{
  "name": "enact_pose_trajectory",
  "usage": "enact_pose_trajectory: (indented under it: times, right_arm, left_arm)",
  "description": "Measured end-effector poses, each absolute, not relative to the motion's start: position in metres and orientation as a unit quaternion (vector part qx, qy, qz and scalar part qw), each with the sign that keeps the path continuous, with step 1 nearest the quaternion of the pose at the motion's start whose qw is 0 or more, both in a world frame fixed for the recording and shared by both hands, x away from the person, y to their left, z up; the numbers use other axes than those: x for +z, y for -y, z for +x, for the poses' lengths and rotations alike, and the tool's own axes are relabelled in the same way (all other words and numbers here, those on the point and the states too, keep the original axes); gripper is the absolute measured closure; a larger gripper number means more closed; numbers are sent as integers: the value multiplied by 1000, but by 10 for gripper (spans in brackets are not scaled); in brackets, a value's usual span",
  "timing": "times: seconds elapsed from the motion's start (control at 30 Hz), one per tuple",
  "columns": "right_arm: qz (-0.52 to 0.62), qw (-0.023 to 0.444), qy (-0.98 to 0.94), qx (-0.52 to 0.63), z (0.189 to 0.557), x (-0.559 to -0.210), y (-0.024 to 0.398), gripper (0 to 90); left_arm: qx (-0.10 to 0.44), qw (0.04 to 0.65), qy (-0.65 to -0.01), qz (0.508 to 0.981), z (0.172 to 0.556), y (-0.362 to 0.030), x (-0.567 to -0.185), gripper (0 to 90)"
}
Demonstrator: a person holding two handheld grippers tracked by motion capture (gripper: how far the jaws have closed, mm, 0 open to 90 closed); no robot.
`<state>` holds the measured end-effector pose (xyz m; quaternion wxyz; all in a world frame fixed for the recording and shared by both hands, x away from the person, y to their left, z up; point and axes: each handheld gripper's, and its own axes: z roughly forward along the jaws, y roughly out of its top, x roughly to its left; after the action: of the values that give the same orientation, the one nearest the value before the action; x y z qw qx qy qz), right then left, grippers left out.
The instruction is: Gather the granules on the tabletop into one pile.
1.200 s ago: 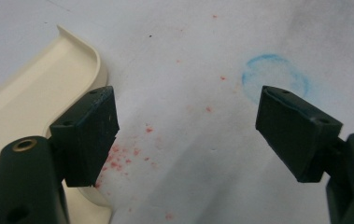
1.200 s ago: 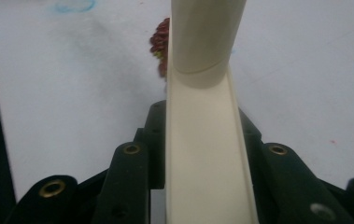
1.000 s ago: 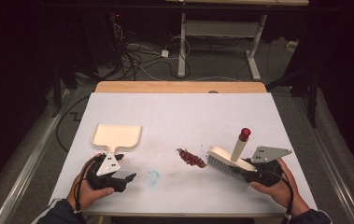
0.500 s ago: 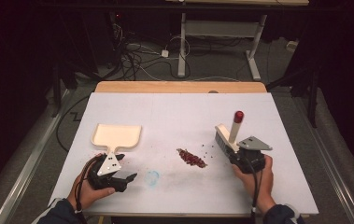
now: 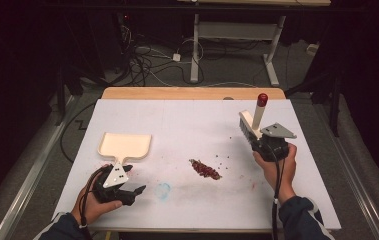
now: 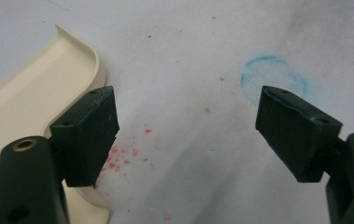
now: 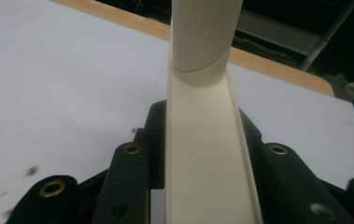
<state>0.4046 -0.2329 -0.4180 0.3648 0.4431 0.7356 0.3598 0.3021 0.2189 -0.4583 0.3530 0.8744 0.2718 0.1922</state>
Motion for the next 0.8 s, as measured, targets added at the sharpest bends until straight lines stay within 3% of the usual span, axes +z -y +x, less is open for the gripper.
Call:
enact_pose_trajectory:
  times: [0.1, 0.27, 0.63, 0.8]
  right_arm:
    - [406, 380, -761, 334, 432, -430, 223, 680]
    - [390, 348, -791, 319, 446, -444, 205, 679]
    - [376, 301, -827, 291, 377, -440, 152, 671]
    - [397, 302, -818, 287, 347, -441, 137, 669]
  left_arm:
    - [191, 350, -272, 876, 305, -217, -459, 205]
    - [190, 352, -275, 874, 304, -219, -460, 205]
    - [193, 358, -276, 871, 301, -221, -457, 206]
    - [193, 361, -278, 869, 300, -221, -456, 206]
